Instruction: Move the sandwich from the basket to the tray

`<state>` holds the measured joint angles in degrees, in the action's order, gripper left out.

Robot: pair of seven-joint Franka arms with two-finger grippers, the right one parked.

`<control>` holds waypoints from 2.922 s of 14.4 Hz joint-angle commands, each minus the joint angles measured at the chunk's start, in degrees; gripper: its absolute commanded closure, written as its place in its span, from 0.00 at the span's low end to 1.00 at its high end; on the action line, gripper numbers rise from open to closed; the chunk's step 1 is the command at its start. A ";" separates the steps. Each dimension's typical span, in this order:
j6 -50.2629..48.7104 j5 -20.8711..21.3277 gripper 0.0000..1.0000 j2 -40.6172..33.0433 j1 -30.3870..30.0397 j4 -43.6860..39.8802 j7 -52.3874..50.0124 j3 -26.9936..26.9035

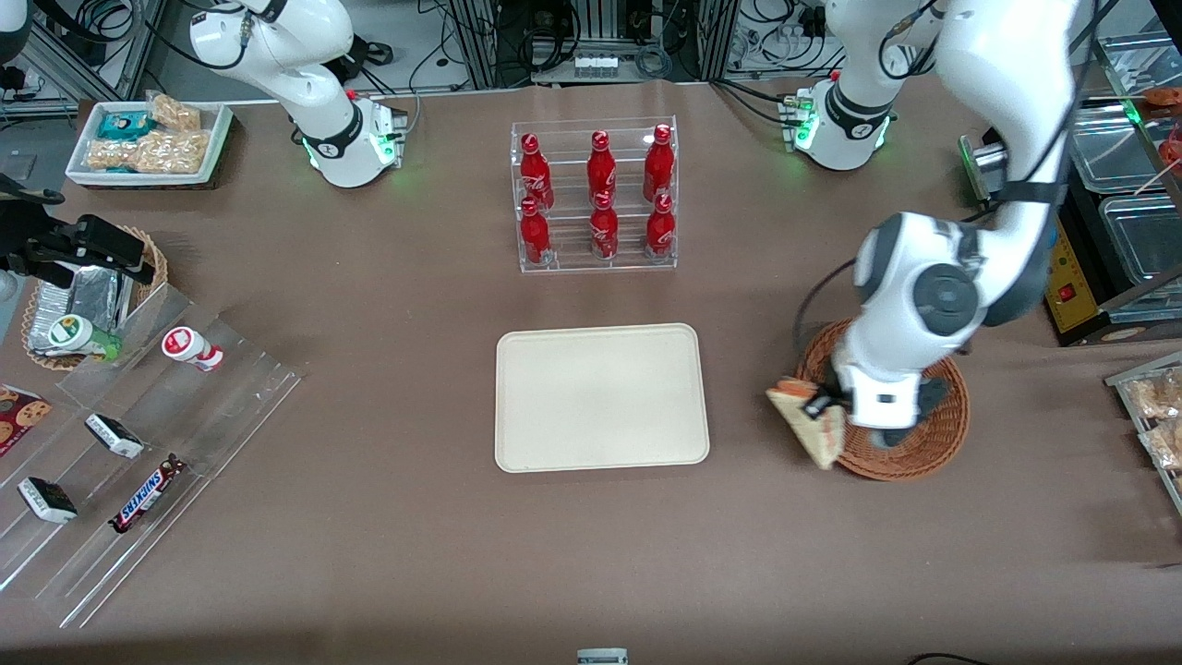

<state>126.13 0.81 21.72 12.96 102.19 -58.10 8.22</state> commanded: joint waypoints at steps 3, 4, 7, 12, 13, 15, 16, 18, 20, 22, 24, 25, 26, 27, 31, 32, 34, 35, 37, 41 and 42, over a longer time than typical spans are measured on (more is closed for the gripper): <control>0.77 1.03 0.97 8.68 11.02 -10.76 -0.35 -0.66; 1.48 2.77 0.96 10.17 12.69 -12.44 -0.26 -0.57; 2.71 6.83 0.95 14.39 17.26 -16.74 -0.26 -0.48; 2.80 7.27 0.95 17.57 22.81 -19.92 -4.03 -0.66; 2.98 7.27 0.94 17.74 23.42 -19.84 -4.39 -0.57; 3.07 7.45 0.94 18.27 24.57 -19.57 -4.92 -0.66; 3.07 8.06 0.93 18.62 24.66 -19.57 -4.92 -0.66; 3.15 9.82 0.92 18.89 25.71 -19.22 -5.01 -0.57; 3.15 10.00 0.89 19.67 25.72 -19.13 -4.66 -0.57; 3.15 10.87 0.68 20.03 26.15 -19.13 -5.18 -0.57; 3.07 11.31 0.00 19.51 26.95 -19.22 -6.50 -0.57; 2.89 11.23 0.00 18.98 26.77 -19.57 -6.24 -0.66; 2.80 11.23 0.00 17.76 26.51 -19.57 -5.89 -0.66; 2.37 11.14 0.00 16.00 26.25 -19.57 -5.71 -0.83; -3.68 10.61 0.00 8.80 23.71 -19.66 -5.54 -1.01; -5.96 10.44 0.00 6.95 23.35 -19.49 -5.19 -1.01; -8.70 8.43 0.00 4.48 20.90 -17.65 -1.69 -1.01; -10.19 7.20 0.00 3.95 19.14 -17.03 -0.71 -1.01; -10.73 6.92 0.00 3.59 15.45 -15.36 0.96 -1.01; -10.91 4.21 0.00 -2.62 6.75 -7.82 12.18 -1.01; -11.00 3.15 0.00 -5.00 4.73 -5.36 16.13 -1.01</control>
<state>115.36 6.26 24.08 21.21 89.28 -47.88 6.65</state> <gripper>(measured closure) 0.000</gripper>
